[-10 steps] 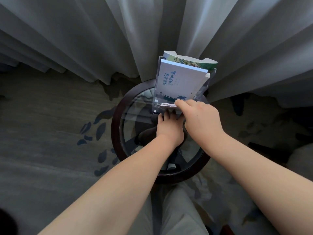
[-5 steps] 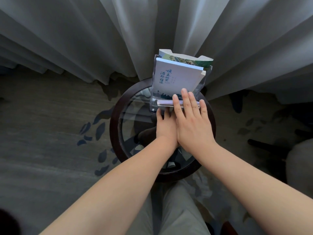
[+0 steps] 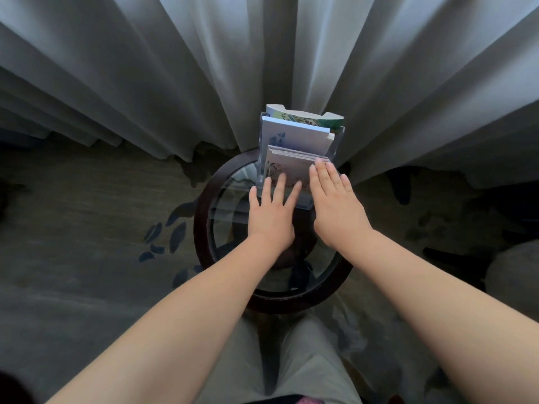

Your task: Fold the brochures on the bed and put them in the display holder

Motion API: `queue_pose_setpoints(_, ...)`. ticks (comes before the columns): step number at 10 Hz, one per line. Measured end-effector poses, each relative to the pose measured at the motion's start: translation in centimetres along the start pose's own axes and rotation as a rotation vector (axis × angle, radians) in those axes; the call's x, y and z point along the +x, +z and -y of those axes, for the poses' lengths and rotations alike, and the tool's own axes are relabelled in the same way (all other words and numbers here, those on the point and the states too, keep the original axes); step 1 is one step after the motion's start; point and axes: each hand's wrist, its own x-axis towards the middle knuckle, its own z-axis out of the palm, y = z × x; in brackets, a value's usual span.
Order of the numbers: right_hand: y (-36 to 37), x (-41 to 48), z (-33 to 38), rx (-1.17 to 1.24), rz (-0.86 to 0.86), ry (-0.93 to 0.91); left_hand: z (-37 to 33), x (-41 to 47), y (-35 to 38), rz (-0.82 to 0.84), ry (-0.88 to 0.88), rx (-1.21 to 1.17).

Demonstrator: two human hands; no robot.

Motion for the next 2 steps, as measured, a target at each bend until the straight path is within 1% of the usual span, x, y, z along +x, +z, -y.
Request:
queue_pose_setpoints(1, -1.5, -1.3, -0.2, -0.024, 0.039, 0.016, 1.1, -1.0, -2.5, -0.004, -0.018, 0.032)
queue_pose_setpoints(2, -3.2, -2.8, -0.4, -0.048, 0.052, 0.013, 1.7, -2.3, -5.2, -0.046, -0.040, 0.058)
